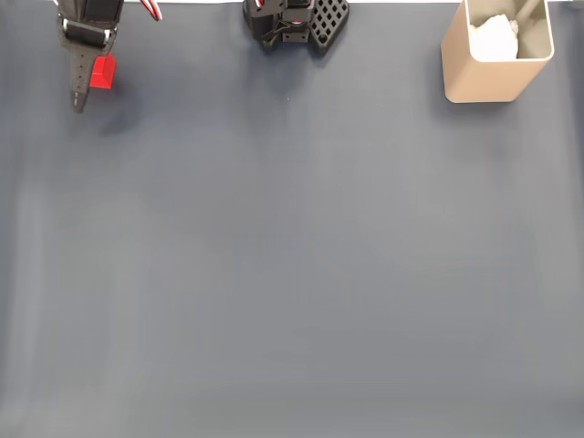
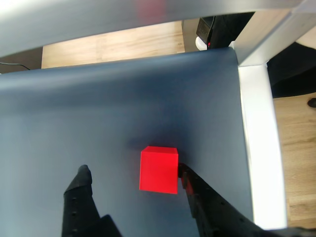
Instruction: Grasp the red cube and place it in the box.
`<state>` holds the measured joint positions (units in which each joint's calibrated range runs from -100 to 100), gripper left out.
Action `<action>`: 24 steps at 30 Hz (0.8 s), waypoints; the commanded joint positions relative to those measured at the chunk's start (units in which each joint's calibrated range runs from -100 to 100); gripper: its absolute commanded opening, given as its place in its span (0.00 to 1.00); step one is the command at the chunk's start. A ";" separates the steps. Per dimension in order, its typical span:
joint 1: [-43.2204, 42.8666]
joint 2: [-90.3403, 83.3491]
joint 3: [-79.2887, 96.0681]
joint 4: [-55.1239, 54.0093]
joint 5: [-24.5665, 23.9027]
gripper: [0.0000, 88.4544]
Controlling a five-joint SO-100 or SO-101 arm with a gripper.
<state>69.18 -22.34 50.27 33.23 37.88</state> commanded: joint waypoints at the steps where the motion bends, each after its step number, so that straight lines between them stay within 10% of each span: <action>1: -0.64 -0.73 -0.23 -1.01 -0.49 0.45; 24: -2.62 -0.12 -3.97 7.03 2.05 0.12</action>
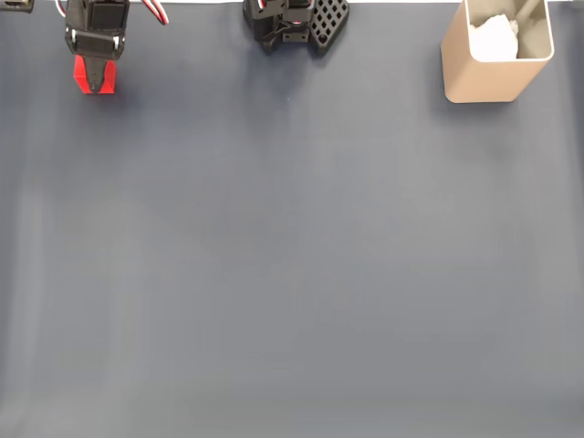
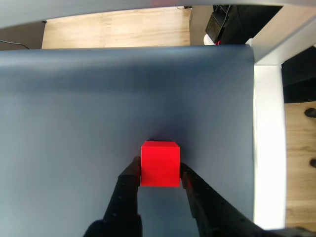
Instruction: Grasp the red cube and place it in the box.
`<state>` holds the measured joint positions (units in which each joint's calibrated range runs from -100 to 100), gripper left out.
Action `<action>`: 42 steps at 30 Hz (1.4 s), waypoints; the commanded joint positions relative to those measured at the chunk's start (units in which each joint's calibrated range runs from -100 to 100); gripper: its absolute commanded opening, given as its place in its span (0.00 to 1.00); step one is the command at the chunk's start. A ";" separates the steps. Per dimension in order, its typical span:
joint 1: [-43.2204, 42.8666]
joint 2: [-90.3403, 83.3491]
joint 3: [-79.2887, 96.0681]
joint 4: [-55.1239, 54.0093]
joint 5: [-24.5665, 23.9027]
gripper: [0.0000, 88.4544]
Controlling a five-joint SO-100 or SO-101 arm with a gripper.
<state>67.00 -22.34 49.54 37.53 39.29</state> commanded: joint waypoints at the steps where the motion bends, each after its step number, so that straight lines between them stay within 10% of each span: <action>1: -0.52 -0.04 -3.51 3.22 0.78 0.11; 42: -24.23 -2.80 -35.51 23.32 5.71 0.03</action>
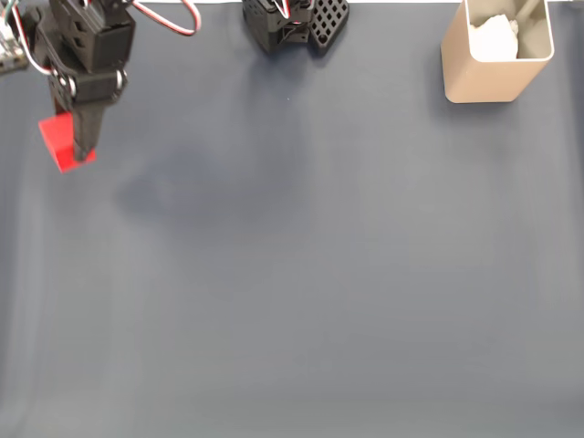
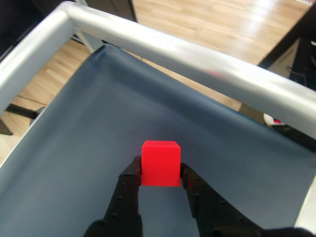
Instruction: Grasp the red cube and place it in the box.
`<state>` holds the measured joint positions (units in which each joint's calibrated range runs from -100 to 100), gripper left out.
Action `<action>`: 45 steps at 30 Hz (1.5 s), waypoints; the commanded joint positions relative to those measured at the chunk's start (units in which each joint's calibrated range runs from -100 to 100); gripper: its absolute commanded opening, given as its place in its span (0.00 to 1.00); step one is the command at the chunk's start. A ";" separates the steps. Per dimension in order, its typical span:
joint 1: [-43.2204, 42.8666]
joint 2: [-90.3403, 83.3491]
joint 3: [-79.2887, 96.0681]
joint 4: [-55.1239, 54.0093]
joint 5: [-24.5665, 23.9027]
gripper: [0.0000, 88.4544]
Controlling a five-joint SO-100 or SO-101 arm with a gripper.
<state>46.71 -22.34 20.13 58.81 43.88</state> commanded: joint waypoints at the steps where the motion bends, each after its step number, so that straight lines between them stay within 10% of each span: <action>1: -5.21 -3.06 -6.82 2.70 1.37 0.03; 45: -59.95 -21.06 -5.27 10.25 6.11 0.02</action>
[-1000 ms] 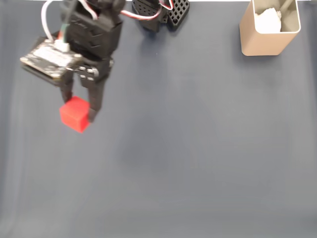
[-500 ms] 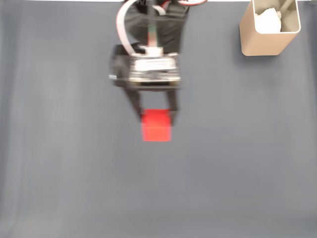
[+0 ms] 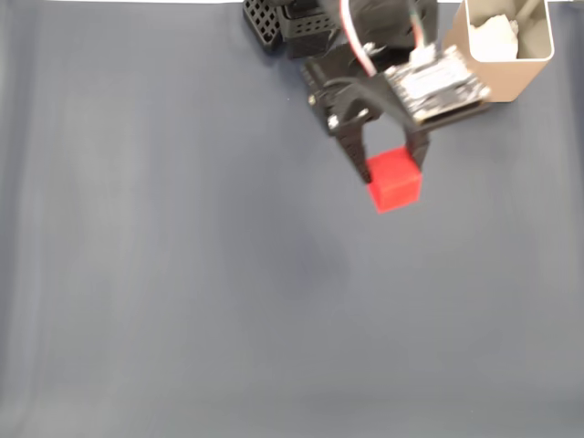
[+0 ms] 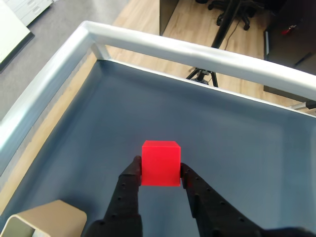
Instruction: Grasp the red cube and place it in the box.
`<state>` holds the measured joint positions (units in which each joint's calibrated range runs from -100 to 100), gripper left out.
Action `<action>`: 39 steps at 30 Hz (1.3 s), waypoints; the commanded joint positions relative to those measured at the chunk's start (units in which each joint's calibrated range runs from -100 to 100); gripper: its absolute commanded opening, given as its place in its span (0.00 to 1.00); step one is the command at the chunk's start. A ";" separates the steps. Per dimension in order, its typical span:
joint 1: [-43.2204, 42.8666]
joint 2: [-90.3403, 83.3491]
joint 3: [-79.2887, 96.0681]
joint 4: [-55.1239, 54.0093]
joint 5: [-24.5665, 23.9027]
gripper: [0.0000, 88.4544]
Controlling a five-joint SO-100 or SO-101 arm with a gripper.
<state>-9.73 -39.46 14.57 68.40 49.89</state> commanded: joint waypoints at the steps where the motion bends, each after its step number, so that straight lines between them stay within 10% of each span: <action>1: -4.71 -4.46 0.56 1.32 0.05 0.02; 39: -39.93 -7.32 2.84 7.31 3.96 0.00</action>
<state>-47.46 -47.04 18.03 75.63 53.41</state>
